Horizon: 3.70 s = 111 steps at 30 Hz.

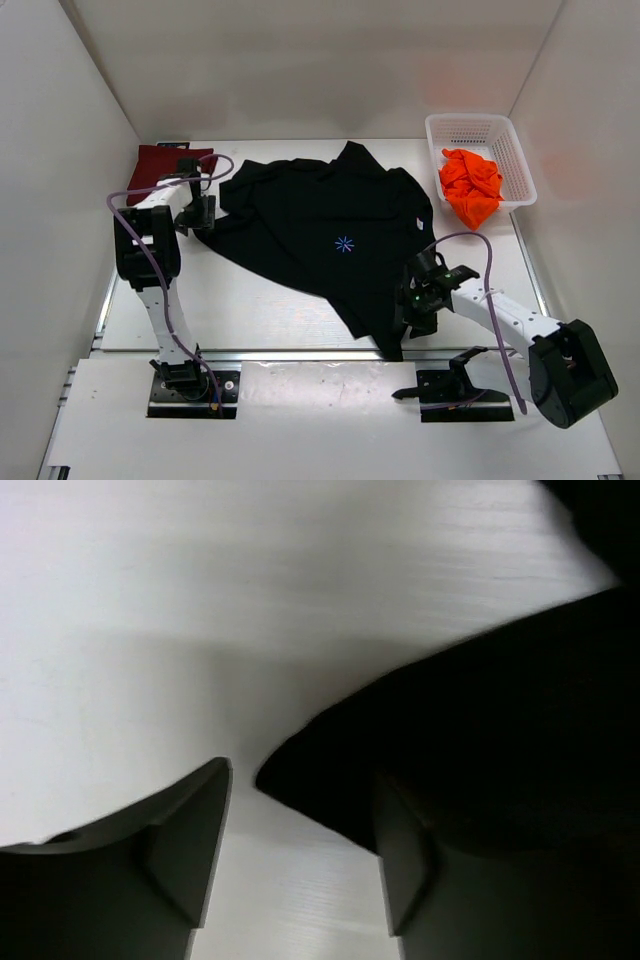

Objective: Fold and stack the t-shirts
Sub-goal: Flatten out the tshirt

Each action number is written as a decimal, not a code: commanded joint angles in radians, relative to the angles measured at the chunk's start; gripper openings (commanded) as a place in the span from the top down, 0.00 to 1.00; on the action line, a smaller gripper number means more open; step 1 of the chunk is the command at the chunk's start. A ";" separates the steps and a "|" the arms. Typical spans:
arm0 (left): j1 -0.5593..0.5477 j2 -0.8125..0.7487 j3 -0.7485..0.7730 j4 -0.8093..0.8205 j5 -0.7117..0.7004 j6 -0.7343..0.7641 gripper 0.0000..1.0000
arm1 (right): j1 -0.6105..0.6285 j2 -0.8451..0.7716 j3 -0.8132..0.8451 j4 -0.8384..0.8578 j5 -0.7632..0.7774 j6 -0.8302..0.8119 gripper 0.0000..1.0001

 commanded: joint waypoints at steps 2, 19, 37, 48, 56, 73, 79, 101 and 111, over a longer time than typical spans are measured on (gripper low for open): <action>0.001 0.022 -0.032 0.017 0.090 -0.018 0.39 | 0.037 -0.024 0.019 0.019 -0.089 0.054 0.51; -0.022 -0.021 0.602 -0.170 0.179 0.057 1.00 | -0.339 0.551 1.023 -0.023 -0.229 -0.362 1.00; -0.160 -0.818 -0.268 0.100 0.153 0.110 1.00 | -0.348 -0.134 0.520 0.008 -0.071 -0.238 1.00; -0.102 -1.011 -0.672 -0.132 0.039 0.134 1.00 | -0.263 -0.431 0.156 -0.211 -0.141 -0.104 1.00; -0.113 -0.940 -0.656 -0.132 -0.011 0.163 1.00 | -0.335 -0.359 0.137 -0.175 -0.189 -0.176 1.00; -0.221 -0.241 1.118 -0.035 -0.331 0.284 1.00 | -0.436 0.681 2.205 -0.106 -0.043 -0.308 1.00; -0.301 -0.877 0.010 0.410 -0.202 0.338 1.00 | -0.385 0.345 1.572 -0.115 0.003 -0.375 1.00; -0.280 -1.219 -0.645 -0.063 -0.116 0.240 1.00 | -0.289 -0.515 0.252 -0.243 0.022 -0.110 1.00; -0.284 -1.251 -0.675 -0.273 0.031 0.271 1.00 | -0.489 -0.463 0.274 -0.253 -0.100 -0.294 1.00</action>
